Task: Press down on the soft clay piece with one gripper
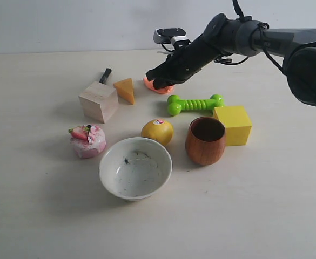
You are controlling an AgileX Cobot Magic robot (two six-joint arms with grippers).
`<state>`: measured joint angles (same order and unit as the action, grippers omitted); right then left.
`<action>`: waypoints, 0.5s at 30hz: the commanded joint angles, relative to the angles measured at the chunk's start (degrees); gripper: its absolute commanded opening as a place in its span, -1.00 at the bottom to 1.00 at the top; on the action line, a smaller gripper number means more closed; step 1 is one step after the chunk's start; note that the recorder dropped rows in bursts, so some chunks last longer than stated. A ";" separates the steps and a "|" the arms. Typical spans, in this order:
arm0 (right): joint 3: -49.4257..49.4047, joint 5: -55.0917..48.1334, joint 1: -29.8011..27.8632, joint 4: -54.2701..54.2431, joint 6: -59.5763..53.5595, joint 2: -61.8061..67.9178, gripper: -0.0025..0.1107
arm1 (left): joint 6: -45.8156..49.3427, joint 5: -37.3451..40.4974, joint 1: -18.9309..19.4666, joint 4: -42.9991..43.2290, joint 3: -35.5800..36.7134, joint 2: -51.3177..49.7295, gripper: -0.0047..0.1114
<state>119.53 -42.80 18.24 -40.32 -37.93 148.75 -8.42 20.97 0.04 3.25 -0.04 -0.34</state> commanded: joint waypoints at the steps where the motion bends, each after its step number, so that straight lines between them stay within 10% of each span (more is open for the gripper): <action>1: -0.31 -1.61 0.37 0.05 0.06 -0.83 -0.92 | -0.07 -0.39 0.14 -0.35 0.04 0.34 -0.92; 11: -0.31 -0.52 0.37 1.69 -1.21 -2.10 -0.91 | -0.07 -0.39 0.14 -0.35 0.04 0.34 -0.92; 15: -0.31 -0.52 0.37 1.76 -0.85 -1.90 -0.58 | -0.07 -0.39 0.14 -0.35 0.04 0.34 -0.92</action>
<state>119.53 -43.54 18.60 -38.68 -38.66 147.49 -8.42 20.97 0.04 3.25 -0.04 -0.34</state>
